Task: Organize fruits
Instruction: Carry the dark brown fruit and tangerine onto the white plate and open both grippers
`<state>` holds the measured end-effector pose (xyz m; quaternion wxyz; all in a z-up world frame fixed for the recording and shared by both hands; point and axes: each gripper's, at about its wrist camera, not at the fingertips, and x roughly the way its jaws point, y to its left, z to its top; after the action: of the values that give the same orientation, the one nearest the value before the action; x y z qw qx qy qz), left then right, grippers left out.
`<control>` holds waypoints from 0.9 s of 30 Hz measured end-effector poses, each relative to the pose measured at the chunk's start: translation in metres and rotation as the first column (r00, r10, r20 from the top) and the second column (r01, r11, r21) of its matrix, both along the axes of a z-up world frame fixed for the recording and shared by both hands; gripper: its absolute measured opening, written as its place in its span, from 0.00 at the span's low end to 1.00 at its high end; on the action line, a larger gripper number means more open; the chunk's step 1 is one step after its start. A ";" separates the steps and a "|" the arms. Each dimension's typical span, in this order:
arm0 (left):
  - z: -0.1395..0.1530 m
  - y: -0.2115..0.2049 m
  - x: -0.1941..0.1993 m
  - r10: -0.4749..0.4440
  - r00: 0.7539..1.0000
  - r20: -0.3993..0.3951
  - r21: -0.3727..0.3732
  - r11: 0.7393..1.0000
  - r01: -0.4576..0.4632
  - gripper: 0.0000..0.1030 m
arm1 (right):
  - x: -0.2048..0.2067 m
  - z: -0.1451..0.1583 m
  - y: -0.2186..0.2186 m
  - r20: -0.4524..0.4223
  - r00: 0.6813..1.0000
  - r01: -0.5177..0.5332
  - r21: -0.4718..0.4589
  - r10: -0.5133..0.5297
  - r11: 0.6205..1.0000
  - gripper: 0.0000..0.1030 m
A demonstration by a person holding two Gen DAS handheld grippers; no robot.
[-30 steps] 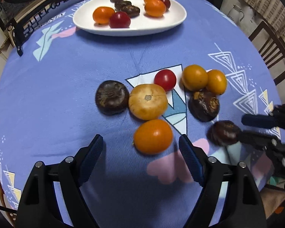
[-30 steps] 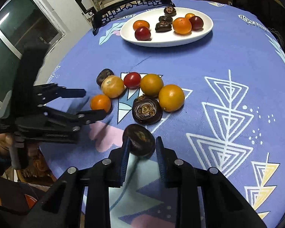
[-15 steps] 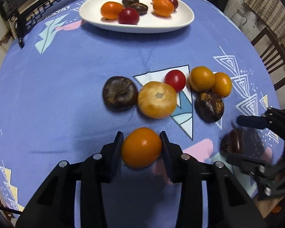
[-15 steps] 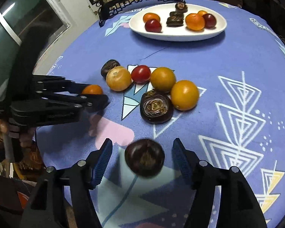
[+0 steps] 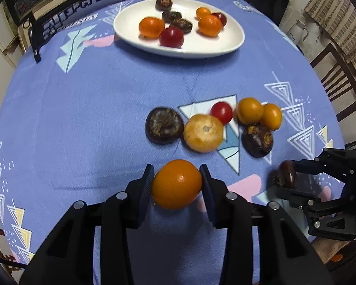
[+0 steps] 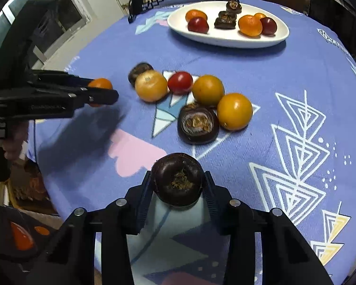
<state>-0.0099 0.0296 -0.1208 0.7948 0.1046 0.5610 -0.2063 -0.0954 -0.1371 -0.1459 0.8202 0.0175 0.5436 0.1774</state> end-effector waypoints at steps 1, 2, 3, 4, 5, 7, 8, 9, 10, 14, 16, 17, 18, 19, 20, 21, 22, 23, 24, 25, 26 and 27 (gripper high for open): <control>0.004 -0.001 0.001 -0.002 1.000 0.008 -0.001 1.000 0.002 0.37 | 0.000 0.005 -0.001 0.011 1.000 0.008 0.009 -0.008 1.000 0.41; 0.007 -0.002 0.002 -0.003 1.000 0.014 -0.001 1.000 0.003 0.37 | 0.001 0.009 -0.003 0.020 1.000 0.017 0.020 -0.017 1.000 0.41; 0.012 -0.003 0.003 -0.001 1.000 0.022 -0.003 1.000 0.001 0.37 | 0.002 0.015 -0.006 0.030 0.999 0.027 0.033 -0.028 0.999 0.41; 0.016 -0.004 0.005 0.000 1.000 0.028 -0.007 1.000 0.000 0.37 | 0.004 0.021 -0.009 0.043 0.998 0.038 0.035 -0.039 0.999 0.41; 0.020 -0.005 0.007 0.002 0.999 0.032 -0.013 1.000 -0.002 0.37 | 0.006 0.029 -0.013 0.061 0.997 0.052 0.045 -0.054 0.998 0.41; 0.029 -0.006 0.012 0.010 0.999 0.040 -0.029 1.000 -0.008 0.37 | 0.011 0.042 -0.019 0.086 0.993 0.073 0.068 -0.079 0.995 0.41; 0.033 -0.006 0.015 0.015 0.999 0.051 -0.032 0.999 -0.013 0.37 | 0.012 0.047 -0.022 0.097 0.991 0.082 0.078 -0.089 0.994 0.41; 0.038 -0.007 0.019 0.019 0.998 0.067 -0.033 0.999 -0.017 0.37 | 0.015 0.055 -0.026 0.113 0.988 0.093 0.092 -0.103 0.991 0.41; 0.042 -0.008 0.021 0.021 0.997 0.077 -0.034 0.999 -0.019 0.37 | 0.018 0.061 -0.029 0.128 0.985 0.101 0.102 -0.114 0.990 0.41; 0.061 -0.013 0.035 0.024 0.992 0.123 -0.030 0.999 -0.020 0.37 | 0.029 0.086 -0.043 0.187 0.970 0.129 0.142 -0.155 0.981 0.41; 0.071 -0.017 0.041 0.021 0.989 0.148 -0.026 1.000 -0.018 0.37 | 0.035 0.097 -0.048 0.215 0.962 0.137 0.150 -0.168 0.979 0.41; 0.076 -0.020 0.044 0.020 0.987 0.158 -0.026 1.000 -0.016 0.37 | 0.037 0.098 -0.049 0.220 0.960 0.140 0.155 -0.172 0.978 0.41; 0.079 -0.022 0.046 0.018 0.986 0.163 -0.027 1.000 -0.014 0.37 | 0.041 0.102 -0.052 0.229 0.957 0.145 0.160 -0.180 0.976 0.41; 0.082 -0.024 0.048 0.015 0.985 0.172 -0.027 1.000 -0.011 0.37 | 0.042 0.105 -0.054 0.236 0.954 0.148 0.163 -0.184 0.976 0.41; 0.085 -0.026 0.049 0.014 0.984 0.180 -0.024 1.000 -0.009 0.37 | 0.042 0.108 -0.055 0.241 0.952 0.150 0.165 -0.187 0.975 0.41; 0.089 -0.029 0.052 0.010 0.982 0.187 -0.022 1.000 -0.006 0.37 | 0.044 0.110 -0.057 0.250 0.949 0.153 0.170 -0.193 0.973 0.41; 0.092 -0.032 0.054 0.005 0.981 0.192 -0.022 1.000 -0.001 0.37 | 0.045 0.111 -0.058 0.254 0.947 0.155 0.174 -0.196 0.973 0.41; 0.094 -0.034 0.056 0.002 0.980 0.197 -0.021 1.000 0.002 0.37 | 0.048 0.113 -0.060 0.256 0.946 0.154 0.177 -0.197 0.972 0.41; 0.096 -0.036 0.057 -0.002 0.979 0.202 -0.020 1.000 0.006 0.37 | 0.049 0.114 -0.061 0.262 0.944 0.157 0.180 -0.201 0.971 0.41; 0.097 -0.038 0.059 -0.005 0.979 0.205 -0.020 1.000 0.010 0.37 | 0.051 0.116 -0.061 0.267 0.942 0.158 0.180 -0.203 0.971 0.41; 0.098 -0.040 0.060 -0.008 0.978 0.208 -0.020 1.000 0.012 0.37 | 0.054 0.116 -0.061 0.269 0.942 0.158 0.179 -0.203 0.971 0.41; 0.100 -0.043 0.063 -0.010 0.978 0.210 -0.021 1.000 0.015 0.37 | 0.057 0.118 -0.061 0.274 0.940 0.157 0.178 -0.203 0.971 0.41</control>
<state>0.0533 -0.0133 -0.0208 0.8494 0.1204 0.4710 -0.2055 -0.0386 -0.1985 -0.0279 0.9000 0.1041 0.3983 0.1434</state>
